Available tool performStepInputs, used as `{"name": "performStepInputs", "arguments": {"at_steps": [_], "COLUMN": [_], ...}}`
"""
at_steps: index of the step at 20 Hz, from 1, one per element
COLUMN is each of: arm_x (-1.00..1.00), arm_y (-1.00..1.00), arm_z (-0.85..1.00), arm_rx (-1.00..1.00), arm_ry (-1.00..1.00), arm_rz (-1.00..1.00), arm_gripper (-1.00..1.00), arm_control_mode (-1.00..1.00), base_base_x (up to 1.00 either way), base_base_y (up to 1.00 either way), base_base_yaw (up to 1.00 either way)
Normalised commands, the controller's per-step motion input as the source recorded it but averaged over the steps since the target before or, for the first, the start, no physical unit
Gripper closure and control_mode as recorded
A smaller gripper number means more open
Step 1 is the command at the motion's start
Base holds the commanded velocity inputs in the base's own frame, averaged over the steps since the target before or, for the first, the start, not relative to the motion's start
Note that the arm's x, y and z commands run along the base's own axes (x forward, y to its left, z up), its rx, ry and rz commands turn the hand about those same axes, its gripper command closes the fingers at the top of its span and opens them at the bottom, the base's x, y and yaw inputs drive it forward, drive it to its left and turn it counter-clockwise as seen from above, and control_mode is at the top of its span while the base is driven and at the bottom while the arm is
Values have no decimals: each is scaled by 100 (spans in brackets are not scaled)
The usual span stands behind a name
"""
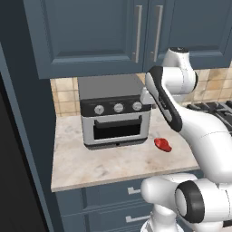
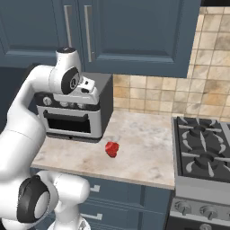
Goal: Retrieve the tupperware from the cabinet, then place the raw meat into the tupperware to avoid contamination.
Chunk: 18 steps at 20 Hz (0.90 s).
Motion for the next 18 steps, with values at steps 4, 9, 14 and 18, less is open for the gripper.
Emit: {"name": "performStepInputs", "arguments": {"at_steps": [4, 9, 14, 18], "arm_x": [-11, -14, -19, 0], "arm_y": [3, -19, 5, 0], "arm_z": [2, 39, 44, 76], "arm_rx": [0, 0, -9, -9], "arm_ry": [-4, -17, -26, -30], "arm_rz": [-1, -7, -5, -8], "arm_gripper": [-100, -100, -100, -100], "arm_control_mode": [-100, -100, -100, -100], "base_base_x": [0, 0, 0, 0], "base_base_y": [0, 0, 0, 0], "base_base_yaw": [0, 0, 0, 0]}}
